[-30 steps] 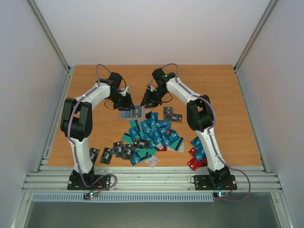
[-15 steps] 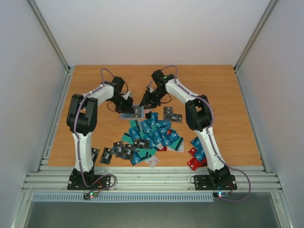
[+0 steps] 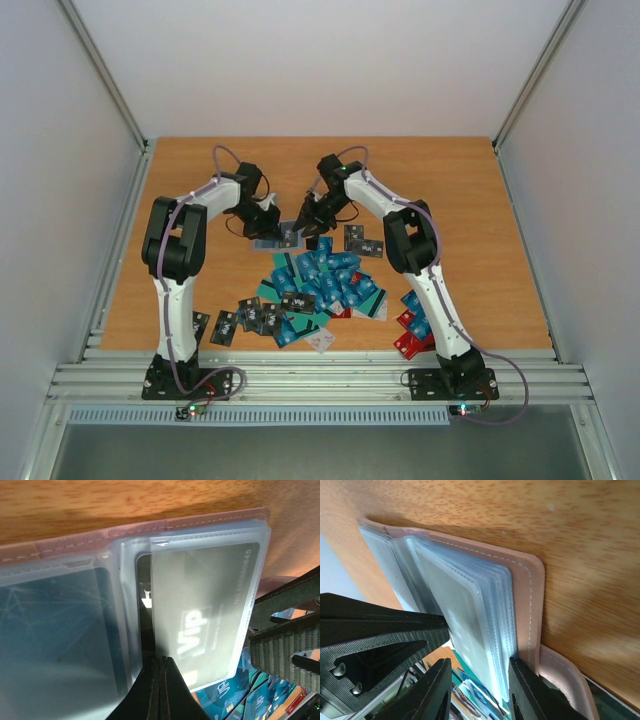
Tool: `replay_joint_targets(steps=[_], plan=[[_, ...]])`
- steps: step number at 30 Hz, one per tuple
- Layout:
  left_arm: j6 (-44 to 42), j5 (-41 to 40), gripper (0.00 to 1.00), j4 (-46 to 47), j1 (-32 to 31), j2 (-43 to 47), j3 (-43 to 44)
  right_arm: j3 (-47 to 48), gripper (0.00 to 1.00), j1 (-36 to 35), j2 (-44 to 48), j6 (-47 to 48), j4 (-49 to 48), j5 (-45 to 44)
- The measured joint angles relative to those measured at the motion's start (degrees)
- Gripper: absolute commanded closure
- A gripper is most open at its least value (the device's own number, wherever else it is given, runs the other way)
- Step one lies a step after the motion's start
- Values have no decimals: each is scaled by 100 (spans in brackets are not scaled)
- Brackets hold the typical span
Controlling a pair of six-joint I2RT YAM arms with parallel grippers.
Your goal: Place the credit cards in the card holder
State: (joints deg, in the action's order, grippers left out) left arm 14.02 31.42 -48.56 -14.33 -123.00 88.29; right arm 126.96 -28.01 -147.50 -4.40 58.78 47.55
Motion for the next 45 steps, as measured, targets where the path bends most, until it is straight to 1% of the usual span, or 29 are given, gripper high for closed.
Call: replay_joint_targets(steps=[18,30,37,45], plan=[[-55,129,100,37,22,-37,0,343,68,-125,-66,98,256,-68],[-24,240,100,37,22,-37,17,352,68,-240,-66,175,387,-149],[129,339,93,35,26,33,114,428,68,-258,-66,173,420,-151],[385,308,91,37,157,522,70,433,68,-275,-66,170,431,-157]])
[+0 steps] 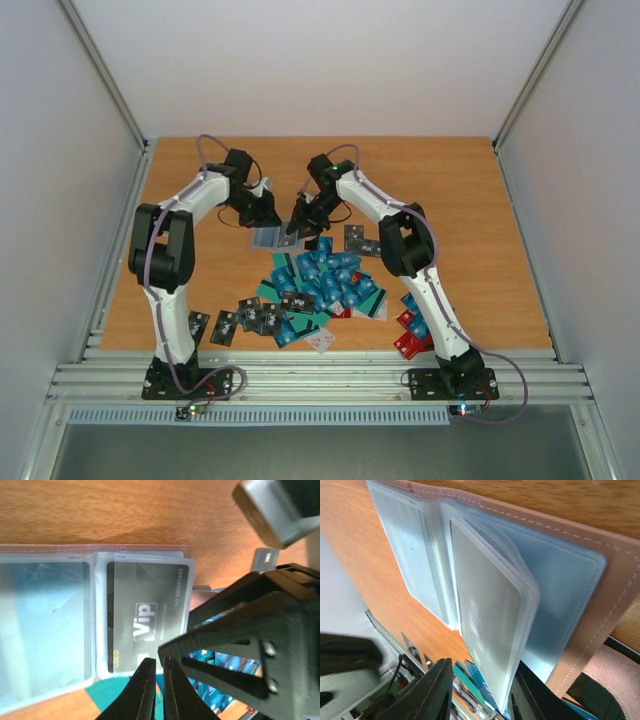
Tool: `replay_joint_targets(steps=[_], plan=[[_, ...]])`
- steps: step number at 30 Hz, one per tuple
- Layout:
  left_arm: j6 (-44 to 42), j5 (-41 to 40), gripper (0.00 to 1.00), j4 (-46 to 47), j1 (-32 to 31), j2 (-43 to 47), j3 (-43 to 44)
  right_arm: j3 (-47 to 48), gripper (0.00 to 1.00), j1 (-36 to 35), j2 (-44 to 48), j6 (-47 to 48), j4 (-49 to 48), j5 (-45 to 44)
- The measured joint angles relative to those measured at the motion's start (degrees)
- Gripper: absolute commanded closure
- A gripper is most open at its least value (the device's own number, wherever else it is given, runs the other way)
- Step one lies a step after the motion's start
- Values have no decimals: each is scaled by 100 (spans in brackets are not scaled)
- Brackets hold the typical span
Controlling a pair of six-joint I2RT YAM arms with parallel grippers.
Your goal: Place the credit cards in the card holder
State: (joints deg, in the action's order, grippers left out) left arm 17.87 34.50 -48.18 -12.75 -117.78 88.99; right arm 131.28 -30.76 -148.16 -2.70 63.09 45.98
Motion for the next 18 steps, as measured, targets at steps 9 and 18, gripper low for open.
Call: replay_joint_targets(steps=[9,18], plan=[[256,-74,91,20,391,1097,-507,437,68,-79,-24,-68,37,4],[258,-195,91,-72,610,1867,-1198,1351,67,-293,-656,-398,-20,129]])
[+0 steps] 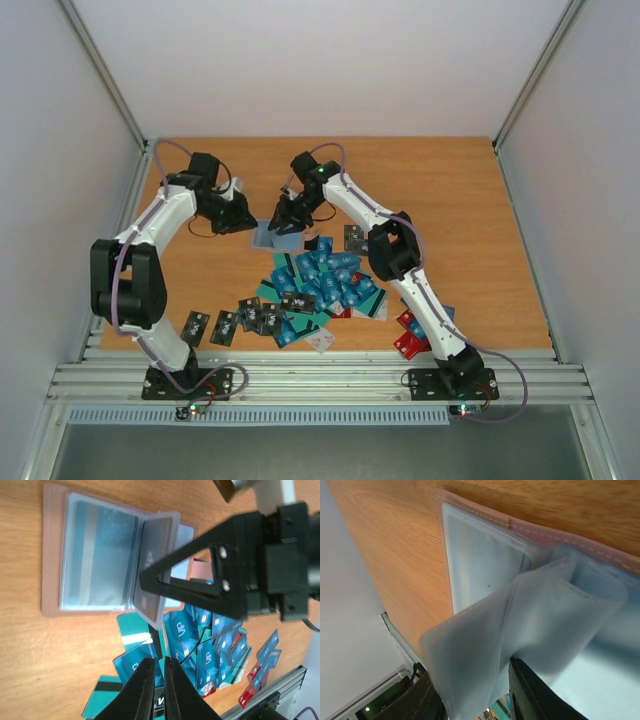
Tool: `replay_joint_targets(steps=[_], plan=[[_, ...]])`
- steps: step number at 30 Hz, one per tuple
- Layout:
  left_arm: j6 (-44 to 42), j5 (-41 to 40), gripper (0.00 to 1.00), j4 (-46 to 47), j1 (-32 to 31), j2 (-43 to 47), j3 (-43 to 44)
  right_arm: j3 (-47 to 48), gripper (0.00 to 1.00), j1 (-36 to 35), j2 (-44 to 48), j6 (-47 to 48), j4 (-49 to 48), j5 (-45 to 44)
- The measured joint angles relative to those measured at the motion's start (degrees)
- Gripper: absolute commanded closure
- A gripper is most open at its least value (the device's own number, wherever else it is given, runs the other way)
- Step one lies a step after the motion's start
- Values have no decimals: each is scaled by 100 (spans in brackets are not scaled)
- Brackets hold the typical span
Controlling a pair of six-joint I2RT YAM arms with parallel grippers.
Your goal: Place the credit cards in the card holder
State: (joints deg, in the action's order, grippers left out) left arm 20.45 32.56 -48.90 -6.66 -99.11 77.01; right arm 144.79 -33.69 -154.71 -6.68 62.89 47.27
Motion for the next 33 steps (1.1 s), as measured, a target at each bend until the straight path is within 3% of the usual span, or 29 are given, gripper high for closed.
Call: replay_joint_targets(steps=[10,23,33], plan=[[-157,-96,90,-144,59,629,-527,334,66,-157,-254,-269,-179,153],[-151,-216,89,-267,63,1126,-590,334,53,-157,-254,-452,-560,323],[-175,-527,88,-527,66,1797,-741,337,54,-157,-162,-671,-960,391]])
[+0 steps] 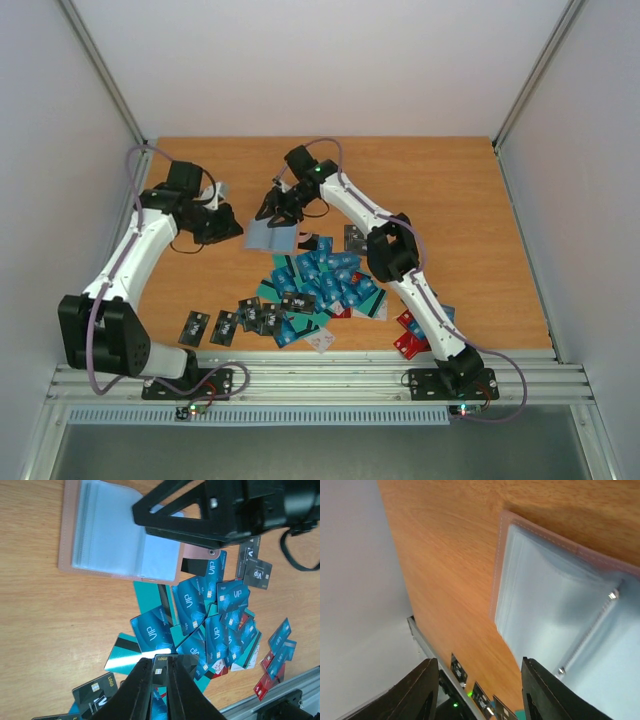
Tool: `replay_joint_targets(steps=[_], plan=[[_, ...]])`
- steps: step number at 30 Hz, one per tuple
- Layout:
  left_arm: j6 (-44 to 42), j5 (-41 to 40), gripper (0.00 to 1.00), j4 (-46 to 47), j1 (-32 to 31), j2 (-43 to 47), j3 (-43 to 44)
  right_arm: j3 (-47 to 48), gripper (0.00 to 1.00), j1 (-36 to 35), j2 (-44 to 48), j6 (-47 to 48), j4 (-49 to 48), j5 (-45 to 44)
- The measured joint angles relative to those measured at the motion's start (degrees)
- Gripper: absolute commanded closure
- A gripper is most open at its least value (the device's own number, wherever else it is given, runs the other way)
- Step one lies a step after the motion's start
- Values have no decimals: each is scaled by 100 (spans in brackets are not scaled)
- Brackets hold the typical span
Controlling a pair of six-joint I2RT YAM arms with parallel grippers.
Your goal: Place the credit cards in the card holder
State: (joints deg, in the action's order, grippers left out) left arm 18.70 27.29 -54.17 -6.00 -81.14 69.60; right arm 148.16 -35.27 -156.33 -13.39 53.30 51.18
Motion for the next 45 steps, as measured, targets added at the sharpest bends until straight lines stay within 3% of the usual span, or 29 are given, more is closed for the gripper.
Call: replay_joint_targets(steps=[4,7,18,27,37,45], plan=[[-98,-116,87,-87,0,140,-42,-33,56,2,352,404,616,-494],[-199,-114,86,-94,4,179,-92,-608,56,7,1102,817,960,-984],[-640,527,79,-76,-63,199,-688,-5176,54,195,4843,1139,232,-1910],[-732,957,71,212,-870,116,-1460,-8371,50,343,5976,343,-826,-1764],[-501,970,60,734,-1552,-815,-1644,-9259,48,262,6120,-369,-2076,-1300],[-341,994,57,1054,-2000,-1193,-1276,-9532,47,227,6540,-435,-1875,-1779]])
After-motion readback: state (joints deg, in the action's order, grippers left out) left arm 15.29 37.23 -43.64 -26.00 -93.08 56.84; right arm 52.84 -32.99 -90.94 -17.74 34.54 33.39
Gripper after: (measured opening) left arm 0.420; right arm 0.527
